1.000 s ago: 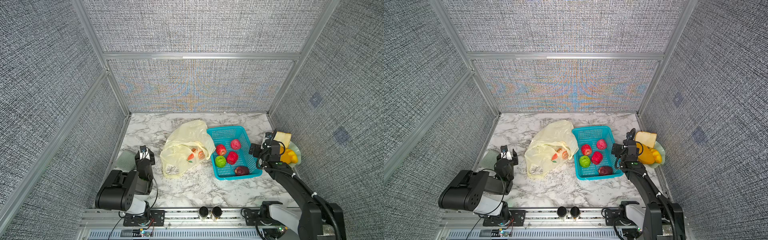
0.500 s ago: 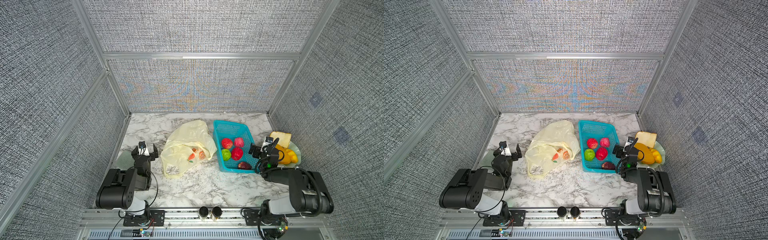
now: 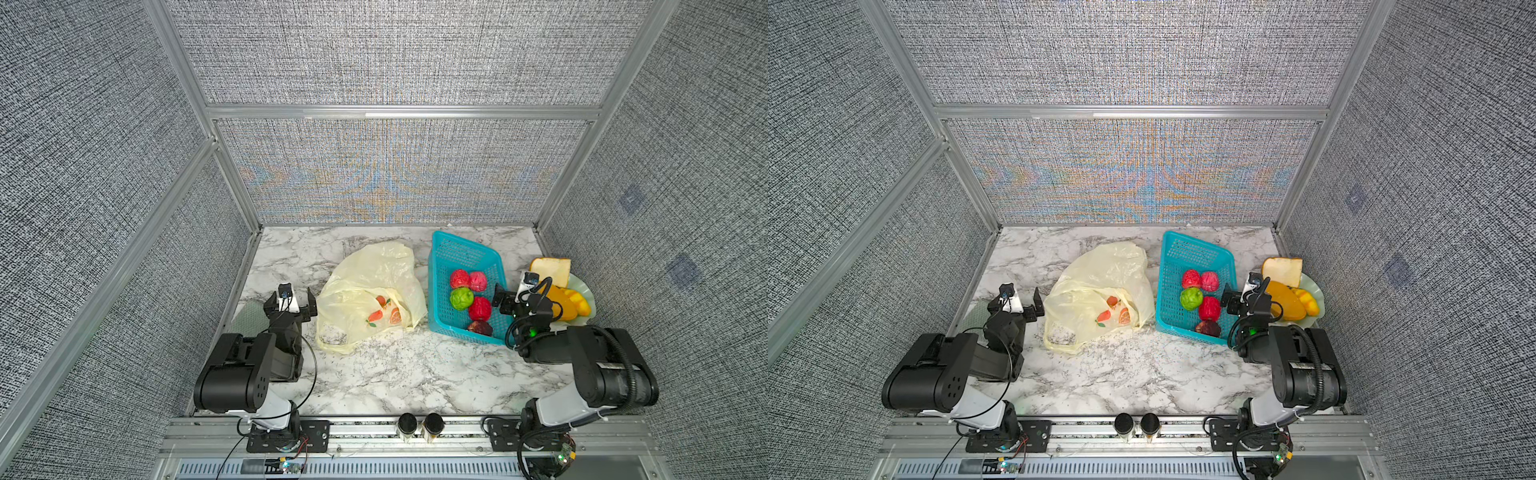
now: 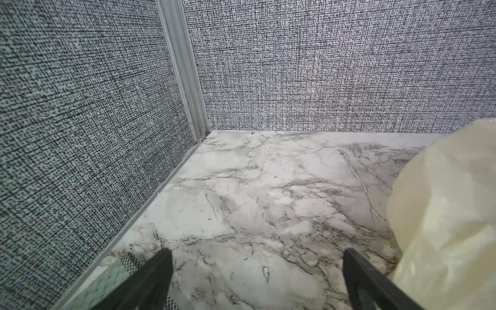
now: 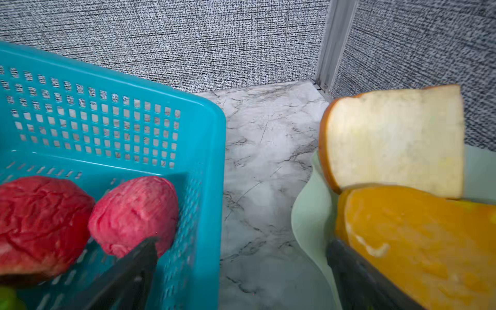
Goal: Untie the knot of a plastic bag & take out the apple
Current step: Reset both arms
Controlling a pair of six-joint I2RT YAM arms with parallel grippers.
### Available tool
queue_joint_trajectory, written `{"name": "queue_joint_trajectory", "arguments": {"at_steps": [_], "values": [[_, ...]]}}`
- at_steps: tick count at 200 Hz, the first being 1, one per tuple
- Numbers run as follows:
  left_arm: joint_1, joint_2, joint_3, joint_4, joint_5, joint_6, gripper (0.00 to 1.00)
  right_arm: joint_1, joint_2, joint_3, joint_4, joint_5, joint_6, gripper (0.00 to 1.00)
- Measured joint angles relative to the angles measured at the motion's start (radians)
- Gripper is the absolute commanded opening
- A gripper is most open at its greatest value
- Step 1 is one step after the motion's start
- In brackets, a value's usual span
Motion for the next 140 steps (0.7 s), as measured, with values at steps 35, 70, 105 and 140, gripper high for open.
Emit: {"name": "queue_joint_trajectory", "arguments": {"at_steps": [35, 70, 105, 140], "values": [[0.0, -0.003, -0.011, 0.018, 0.0, 0.007, 0.99, 0.012, -0.005, -0.009, 0.013, 0.013, -0.013, 0.99], [0.0, -0.004, -0.015, 0.022, 0.0, 0.008, 0.99, 0.013, -0.005, -0.009, 0.014, 0.019, -0.016, 0.99], [0.0, -0.004, -0.015, 0.022, 0.001, 0.008, 0.99, 0.013, -0.005, -0.009, 0.014, 0.019, -0.016, 0.99], [0.0, -0.004, -0.015, 0.022, 0.001, 0.008, 0.99, 0.014, -0.005, -0.009, 0.014, 0.02, -0.018, 0.99]]}}
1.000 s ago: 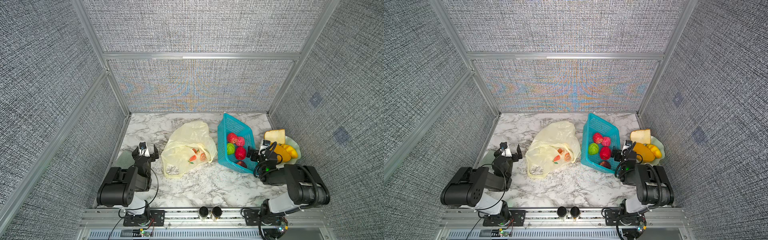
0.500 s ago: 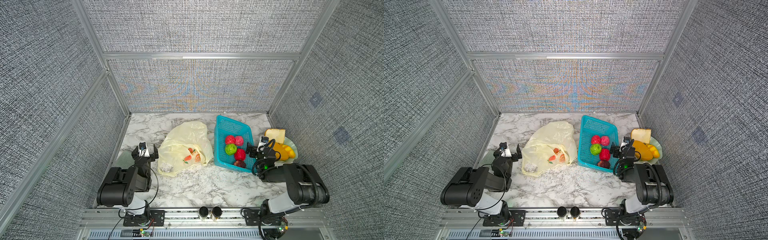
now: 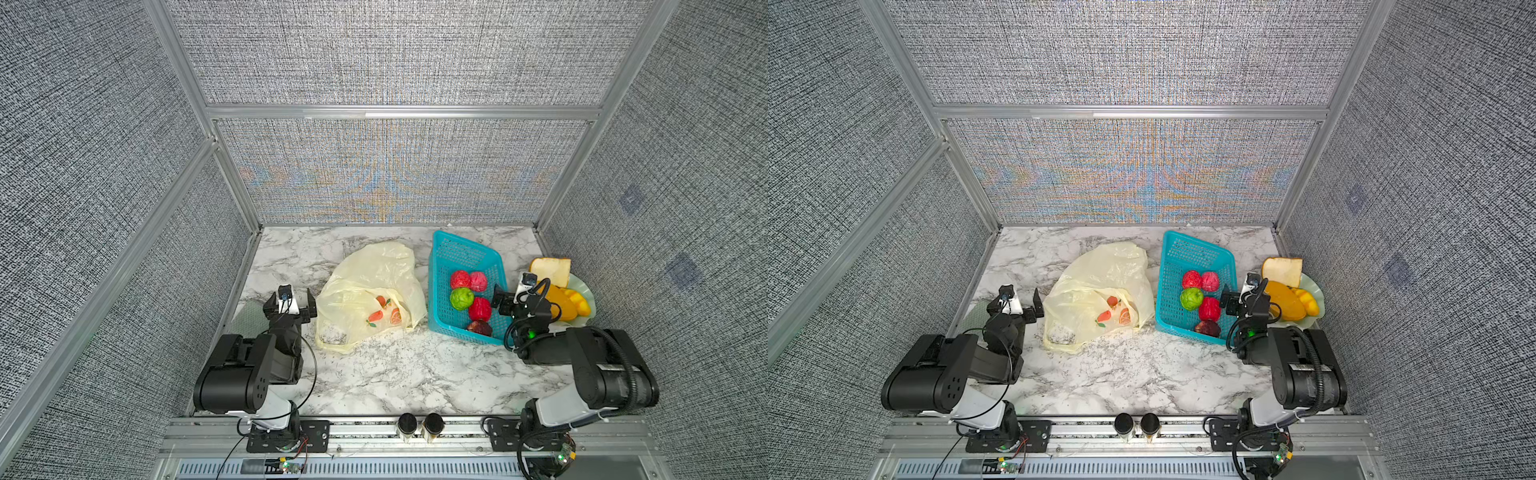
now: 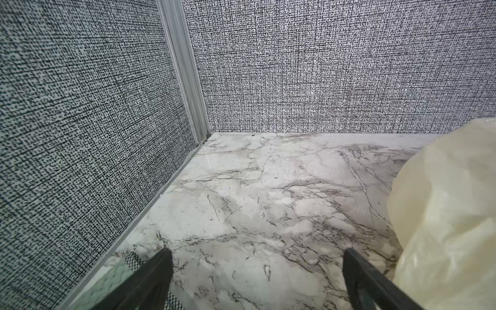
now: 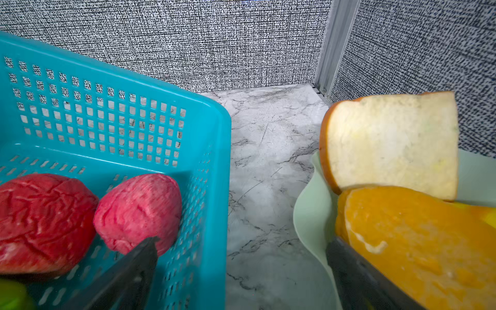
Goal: Untie the knot of a plastic bag & take out the apple
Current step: Reset both arms
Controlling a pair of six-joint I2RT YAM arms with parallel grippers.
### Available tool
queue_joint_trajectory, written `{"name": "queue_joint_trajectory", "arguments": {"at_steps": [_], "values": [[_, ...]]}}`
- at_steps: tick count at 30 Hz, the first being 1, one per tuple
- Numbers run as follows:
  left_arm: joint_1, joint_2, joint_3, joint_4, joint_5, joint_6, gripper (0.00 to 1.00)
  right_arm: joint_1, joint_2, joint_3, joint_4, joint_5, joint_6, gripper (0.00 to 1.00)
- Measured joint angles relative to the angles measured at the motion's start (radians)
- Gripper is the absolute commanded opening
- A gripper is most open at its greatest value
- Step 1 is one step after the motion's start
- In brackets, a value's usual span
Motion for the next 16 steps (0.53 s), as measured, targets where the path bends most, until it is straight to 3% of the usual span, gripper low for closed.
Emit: {"name": "queue_joint_trajectory", "arguments": {"at_steps": [16], "values": [[-0.001, 0.0, 0.006, 0.0, 0.001, 0.0, 0.99, 0.003, 0.004, 0.008, -0.007, 0.003, -0.002, 0.99]]}}
